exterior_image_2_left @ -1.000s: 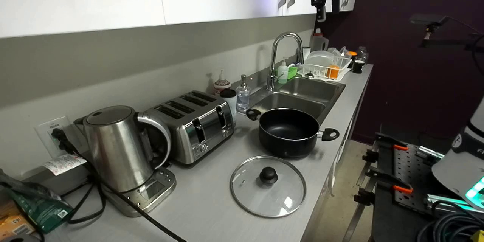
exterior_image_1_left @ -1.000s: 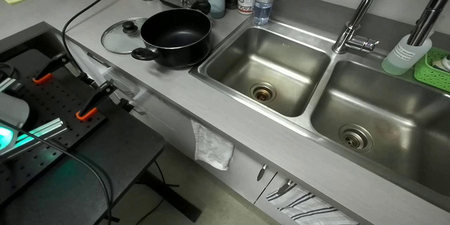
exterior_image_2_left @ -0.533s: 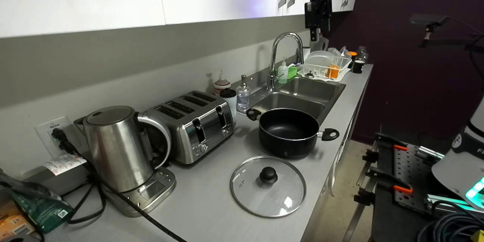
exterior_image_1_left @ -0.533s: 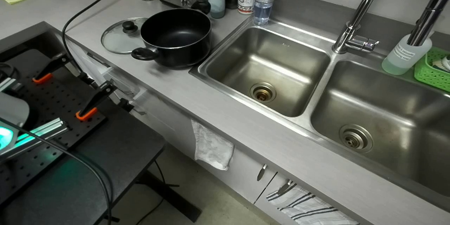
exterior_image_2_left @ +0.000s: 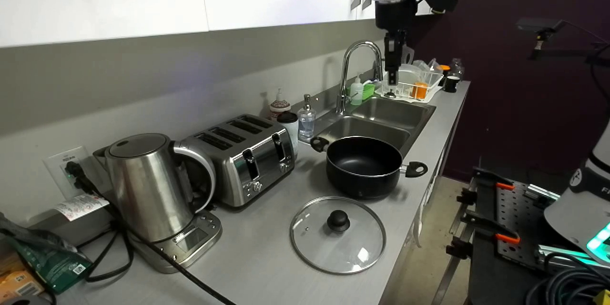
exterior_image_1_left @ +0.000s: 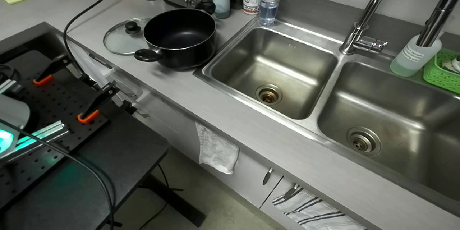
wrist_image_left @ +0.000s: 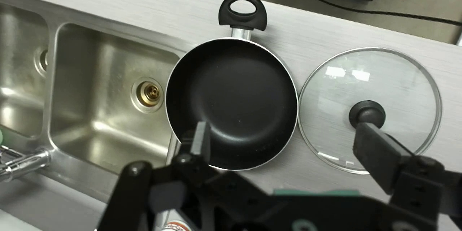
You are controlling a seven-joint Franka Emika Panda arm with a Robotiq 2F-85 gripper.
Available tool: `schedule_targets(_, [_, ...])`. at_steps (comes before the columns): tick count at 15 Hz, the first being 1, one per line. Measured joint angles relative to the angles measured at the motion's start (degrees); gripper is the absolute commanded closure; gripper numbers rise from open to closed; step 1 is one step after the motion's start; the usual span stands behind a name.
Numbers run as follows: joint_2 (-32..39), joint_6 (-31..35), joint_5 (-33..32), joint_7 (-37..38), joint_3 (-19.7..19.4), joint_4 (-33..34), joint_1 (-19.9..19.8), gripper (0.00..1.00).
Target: Place the lid on the pot
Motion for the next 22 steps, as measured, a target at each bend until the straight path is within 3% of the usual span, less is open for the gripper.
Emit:
schedule_targets(6, [1.67,10.42,-4.54,-5.70,1.07,-4.63,2.00,0.00])
schedule_targets(12, [6.62,17.82,-5.50,-13.61,1.16,-4.78,2.59,0.00])
schedule_targets(22, [17.60,21.35,-4.89,-28.34,1.17,-0.66,3.15,0.00])
